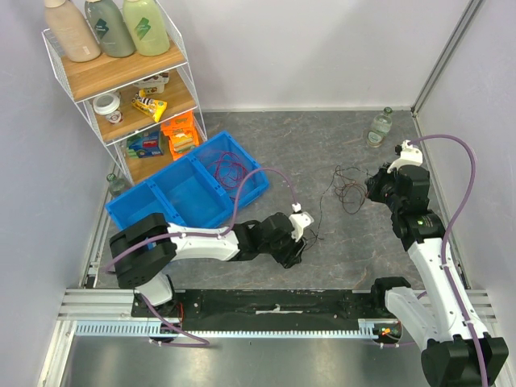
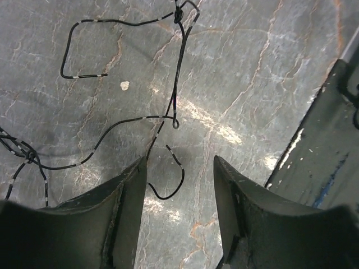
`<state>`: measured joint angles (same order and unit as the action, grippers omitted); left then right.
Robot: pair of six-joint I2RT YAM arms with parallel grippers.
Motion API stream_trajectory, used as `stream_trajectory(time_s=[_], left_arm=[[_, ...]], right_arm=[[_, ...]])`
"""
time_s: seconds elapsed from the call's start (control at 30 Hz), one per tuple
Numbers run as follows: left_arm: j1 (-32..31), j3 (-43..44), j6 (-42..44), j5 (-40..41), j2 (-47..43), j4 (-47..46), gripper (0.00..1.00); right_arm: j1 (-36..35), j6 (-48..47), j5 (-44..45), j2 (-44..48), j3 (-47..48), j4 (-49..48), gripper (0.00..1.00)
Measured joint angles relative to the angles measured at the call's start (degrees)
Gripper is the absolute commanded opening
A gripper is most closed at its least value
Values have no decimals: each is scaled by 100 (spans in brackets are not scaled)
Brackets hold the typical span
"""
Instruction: Untangle the cables
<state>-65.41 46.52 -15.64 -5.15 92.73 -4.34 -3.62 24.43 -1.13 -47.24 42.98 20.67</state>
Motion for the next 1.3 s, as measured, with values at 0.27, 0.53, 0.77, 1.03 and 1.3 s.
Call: stream_trajectory(time_s=[0.27,0.53,0.77,1.03,1.3], left_arm=[[-232,282,188,848,313,308,9],[-411,33,87,2046,-1764,1178,2],[-411,-116,-125,3082,-5438,1692,2],[-409,415,-188,3550,-6990,2496,2],[-409,990,-470,3624,-6422,2883,2]], right_arm=[[0,0,-42,0,0,0,0],[0,142,739,46,11,136,0],[11,463,1814,-190,254,433,0],[24,363,623,-503,361,-17,9],[-597,-177,-595,-1517,343,17,0]])
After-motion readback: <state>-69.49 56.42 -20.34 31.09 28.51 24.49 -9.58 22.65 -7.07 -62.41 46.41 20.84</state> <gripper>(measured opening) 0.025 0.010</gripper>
